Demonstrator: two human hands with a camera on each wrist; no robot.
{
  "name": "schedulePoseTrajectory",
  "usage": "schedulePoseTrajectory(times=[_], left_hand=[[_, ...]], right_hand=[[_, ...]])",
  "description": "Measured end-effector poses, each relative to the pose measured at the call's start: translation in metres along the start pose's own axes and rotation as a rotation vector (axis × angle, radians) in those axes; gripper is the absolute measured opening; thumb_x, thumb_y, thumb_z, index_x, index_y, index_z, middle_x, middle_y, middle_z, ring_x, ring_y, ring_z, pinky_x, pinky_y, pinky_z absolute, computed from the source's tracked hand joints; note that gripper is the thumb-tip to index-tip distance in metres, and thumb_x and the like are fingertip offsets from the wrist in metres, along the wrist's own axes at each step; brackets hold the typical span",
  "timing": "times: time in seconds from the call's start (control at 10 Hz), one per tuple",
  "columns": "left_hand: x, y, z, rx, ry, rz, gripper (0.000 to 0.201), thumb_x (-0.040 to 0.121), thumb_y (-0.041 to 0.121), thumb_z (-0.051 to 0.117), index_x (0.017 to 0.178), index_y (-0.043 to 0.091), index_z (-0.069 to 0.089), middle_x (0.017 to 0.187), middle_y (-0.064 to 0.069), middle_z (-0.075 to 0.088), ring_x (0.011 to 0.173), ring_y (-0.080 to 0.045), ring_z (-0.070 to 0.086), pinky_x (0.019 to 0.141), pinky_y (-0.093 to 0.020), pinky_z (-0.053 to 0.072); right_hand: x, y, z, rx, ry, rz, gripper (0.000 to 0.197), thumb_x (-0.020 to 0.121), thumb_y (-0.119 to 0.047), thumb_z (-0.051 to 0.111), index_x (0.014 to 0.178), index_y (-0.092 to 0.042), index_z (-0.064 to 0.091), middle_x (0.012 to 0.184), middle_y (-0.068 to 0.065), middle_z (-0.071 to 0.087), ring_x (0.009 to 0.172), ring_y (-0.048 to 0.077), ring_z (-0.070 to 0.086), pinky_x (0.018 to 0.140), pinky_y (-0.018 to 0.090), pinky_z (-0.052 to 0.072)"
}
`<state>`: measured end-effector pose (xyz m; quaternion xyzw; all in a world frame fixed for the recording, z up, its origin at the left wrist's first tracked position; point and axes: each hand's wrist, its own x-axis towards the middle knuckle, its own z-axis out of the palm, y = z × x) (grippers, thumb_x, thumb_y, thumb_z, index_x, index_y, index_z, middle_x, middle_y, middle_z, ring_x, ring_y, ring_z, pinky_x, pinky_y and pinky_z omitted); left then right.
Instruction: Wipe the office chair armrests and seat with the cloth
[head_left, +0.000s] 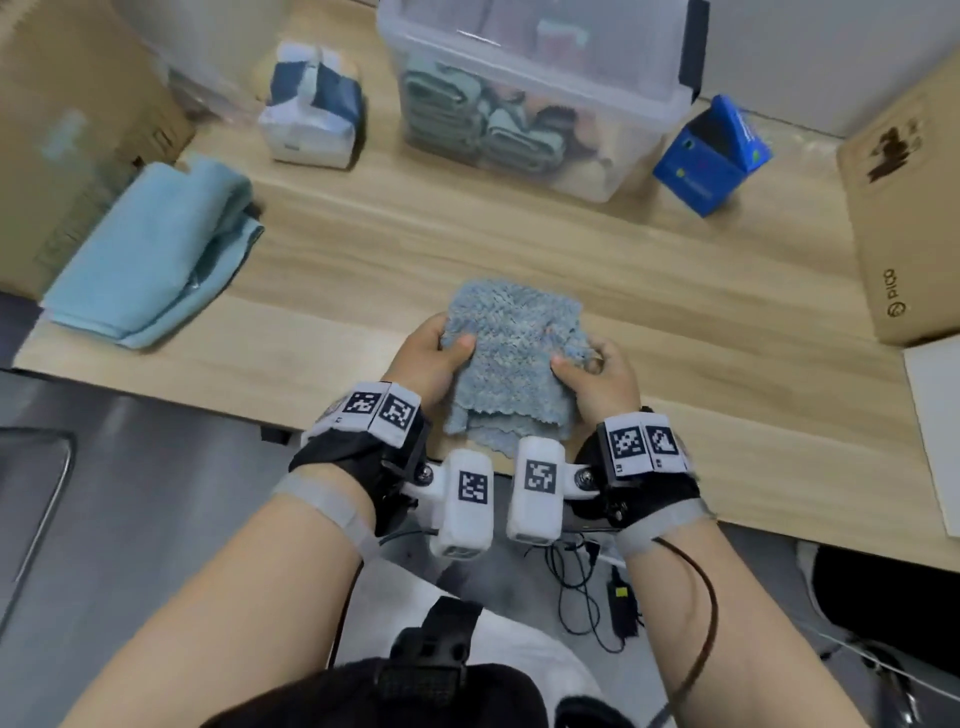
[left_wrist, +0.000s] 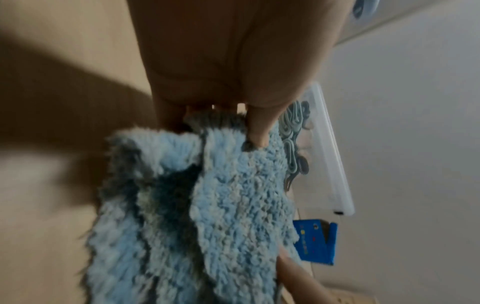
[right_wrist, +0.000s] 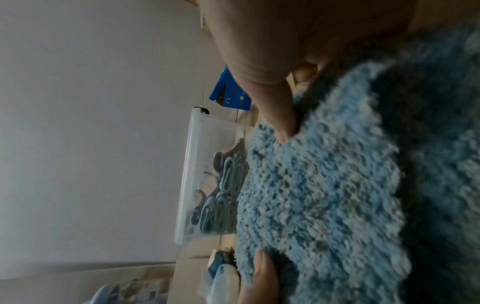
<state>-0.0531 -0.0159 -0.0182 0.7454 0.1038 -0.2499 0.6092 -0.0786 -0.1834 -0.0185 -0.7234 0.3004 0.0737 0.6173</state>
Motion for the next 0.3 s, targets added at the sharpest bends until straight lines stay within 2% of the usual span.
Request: schedulePoseTrajectory(times=[0.1,0.2,0.3], left_hand=[[0.01,-0.006,-0.003,0.156,-0.02,0.002,0.026,0.092,0.018,0.051,0.115,0.009,0.056,0.102,-0.009,0.062,0.093,-0.025,0.059,0.078,-0.029,0.043],[0.02,-0.016,-0.01,0.357,0.006,0.04,0.042,0.077,0.043,0.058,0.113,0.02,0.062,0.119,-0.007,0.064,0.11,-0.028,0.057,0.098,-0.041,0.043],[0.025,-0.021,-0.018,0.493,0.105,0.028,0.048,0.079,0.042,0.06,0.125,0.029,0.054,0.148,-0.004,0.037,0.137,-0.026,0.03,0.113,-0.046,0.02]], right_hand=[[-0.001,0.003,0.0,-0.062,0.041,0.017,0.043,0.086,-0.002,0.059,0.127,-0.003,0.046,0.073,-0.013,0.042,0.071,0.005,0.048,0.048,-0.002,0.038],[-0.002,0.002,0.0,-0.07,0.137,0.055,0.046,0.086,-0.001,0.057,0.13,-0.007,0.044,0.094,-0.002,0.055,0.09,0.014,0.055,0.055,0.003,0.04],[-0.007,-0.02,-0.008,-0.02,0.227,-0.024,0.045,0.086,-0.004,0.056,0.129,-0.014,0.045,0.117,0.005,0.049,0.107,0.018,0.051,0.062,0.003,0.04]])
